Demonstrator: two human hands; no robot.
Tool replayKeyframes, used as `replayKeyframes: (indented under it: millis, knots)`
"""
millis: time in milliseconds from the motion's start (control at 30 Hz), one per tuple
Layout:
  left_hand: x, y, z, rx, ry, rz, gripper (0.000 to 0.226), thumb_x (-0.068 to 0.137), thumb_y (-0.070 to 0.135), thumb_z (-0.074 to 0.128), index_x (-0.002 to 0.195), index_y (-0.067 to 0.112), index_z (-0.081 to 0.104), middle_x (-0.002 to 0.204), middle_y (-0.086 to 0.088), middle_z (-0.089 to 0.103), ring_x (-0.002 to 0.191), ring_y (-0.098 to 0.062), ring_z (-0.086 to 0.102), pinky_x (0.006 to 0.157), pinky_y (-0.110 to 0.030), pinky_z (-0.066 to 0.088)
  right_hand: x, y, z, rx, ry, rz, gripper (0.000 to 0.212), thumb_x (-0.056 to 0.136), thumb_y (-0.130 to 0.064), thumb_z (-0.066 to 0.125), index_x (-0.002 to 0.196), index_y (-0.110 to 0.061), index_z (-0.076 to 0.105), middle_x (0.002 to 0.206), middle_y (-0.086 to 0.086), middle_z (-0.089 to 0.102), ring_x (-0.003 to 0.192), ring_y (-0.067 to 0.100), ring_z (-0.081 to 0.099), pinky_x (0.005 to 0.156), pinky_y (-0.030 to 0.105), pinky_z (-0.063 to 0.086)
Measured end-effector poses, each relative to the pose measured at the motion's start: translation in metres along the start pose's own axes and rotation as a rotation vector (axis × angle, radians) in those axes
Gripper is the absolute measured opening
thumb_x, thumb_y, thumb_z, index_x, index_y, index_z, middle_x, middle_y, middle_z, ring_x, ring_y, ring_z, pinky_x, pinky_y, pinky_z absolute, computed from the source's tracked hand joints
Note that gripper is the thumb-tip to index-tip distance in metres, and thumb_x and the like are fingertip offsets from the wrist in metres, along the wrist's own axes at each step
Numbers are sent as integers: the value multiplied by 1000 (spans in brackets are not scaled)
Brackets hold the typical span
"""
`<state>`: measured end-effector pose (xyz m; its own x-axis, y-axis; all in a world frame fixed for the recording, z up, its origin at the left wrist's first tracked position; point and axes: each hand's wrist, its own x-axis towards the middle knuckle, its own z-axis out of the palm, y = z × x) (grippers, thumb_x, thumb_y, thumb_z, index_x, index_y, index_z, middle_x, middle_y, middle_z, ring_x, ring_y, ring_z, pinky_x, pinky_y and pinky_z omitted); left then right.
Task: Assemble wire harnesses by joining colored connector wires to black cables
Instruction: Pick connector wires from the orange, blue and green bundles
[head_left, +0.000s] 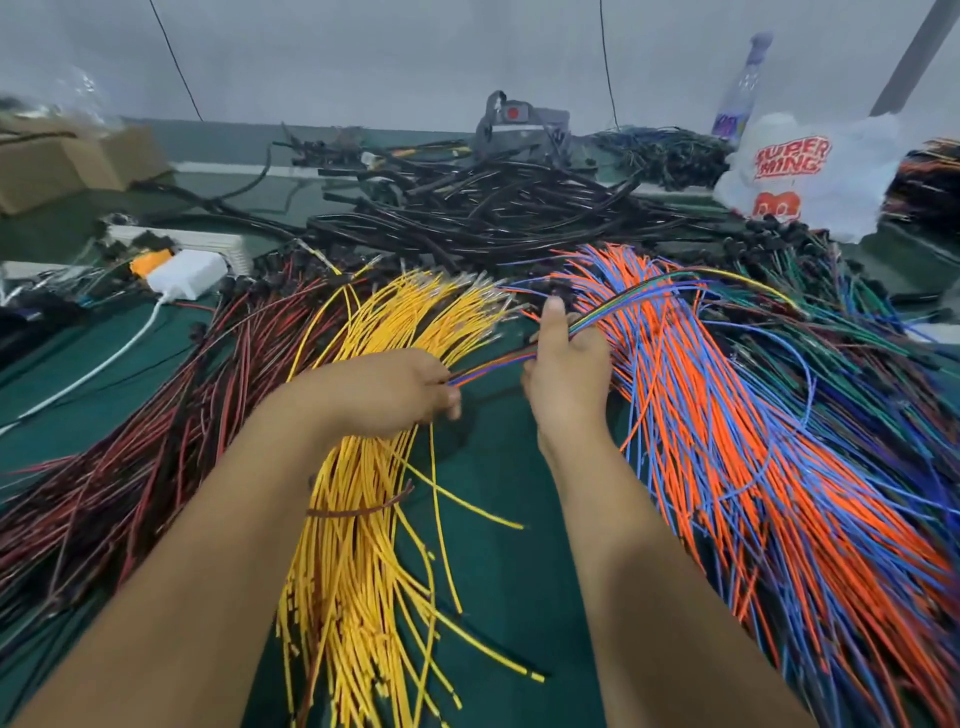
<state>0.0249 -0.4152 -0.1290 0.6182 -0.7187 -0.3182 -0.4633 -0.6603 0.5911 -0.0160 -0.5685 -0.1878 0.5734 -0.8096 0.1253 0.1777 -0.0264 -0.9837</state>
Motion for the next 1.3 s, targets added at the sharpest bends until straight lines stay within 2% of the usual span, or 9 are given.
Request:
replayKeyframes:
  millis: [167, 300, 400, 567, 733, 900, 1000, 1167, 1300]
  knots:
    - [11, 7, -6, 200, 240, -2, 30, 103, 23, 39, 92, 26, 66, 67, 4, 44, 52, -10, 39, 47, -26, 27, 1, -9, -5, -36, 114, -107, 46, 95, -41, 46, 56, -23, 29, 53, -1, 30, 62, 25, 34, 62, 46, 35]
    - [19, -6, 10, -160, 504, 216, 20, 97, 21, 53, 92, 18, 72, 62, 7, 54, 50, -3, 42, 48, -18, 33, 1, -15, -10, 91, 147, -94, 50, 99, -33, 47, 52, -20, 39, 45, -9, 32, 50, 19, 34, 56, 35, 34]
    - [18, -14, 14, -510, 656, 337, 14, 86, 19, 70, 88, 32, 74, 66, 17, 65, 64, 3, 54, 65, -11, 44, -4, -19, -12, 176, 125, -69, 45, 102, -27, 46, 58, -22, 36, 38, -14, 30, 35, 9, 28, 42, 19, 26]
    - [19, -18, 16, -698, 788, 419, 12, 74, 19, 80, 77, 30, 77, 70, 13, 72, 63, 5, 60, 60, -8, 43, -10, -25, -9, 266, 85, -13, 39, 102, -26, 46, 66, -15, 37, 38, -12, 32, 33, 6, 29, 36, 14, 24]
    - [19, -31, 13, -663, 686, 459, 18, 70, 53, 70, 76, 37, 77, 76, 7, 74, 80, -4, 69, 76, -18, 52, -12, -23, -11, 295, 81, -10, 39, 102, -27, 47, 66, -16, 38, 39, -10, 33, 33, 7, 31, 36, 15, 26]
    - [20, -26, 17, -973, 775, 261, 36, 98, 38, 50, 77, 20, 73, 73, 1, 72, 71, -10, 69, 66, -22, 56, -15, -23, -10, 305, 62, -30, 39, 102, -28, 48, 65, -16, 42, 36, -10, 39, 33, 6, 35, 35, 15, 29]
    - [17, -21, 12, -1272, 663, 232, 47, 104, 41, 30, 98, 16, 68, 91, 0, 75, 86, -15, 71, 66, -24, 56, -17, -23, -11, 311, 27, -32, 37, 101, -30, 49, 67, -17, 43, 37, -11, 40, 32, 5, 36, 36, 16, 29]
    - [19, -8, 20, -1376, 431, 304, 58, 100, 53, 21, 120, 14, 58, 119, -10, 68, 114, -24, 62, 95, -42, 48, -21, -24, -7, 297, -11, -8, 35, 100, -31, 51, 68, -18, 44, 38, -11, 40, 34, 6, 36, 36, 16, 30]
    - [21, 1, 28, -1409, 368, 349, 56, 100, 52, 23, 119, 11, 56, 119, -18, 66, 113, -31, 62, 96, -46, 49, -24, -24, -3, 304, -52, 2, 35, 97, -30, 57, 66, -19, 47, 40, -10, 41, 34, 7, 37, 36, 17, 31]
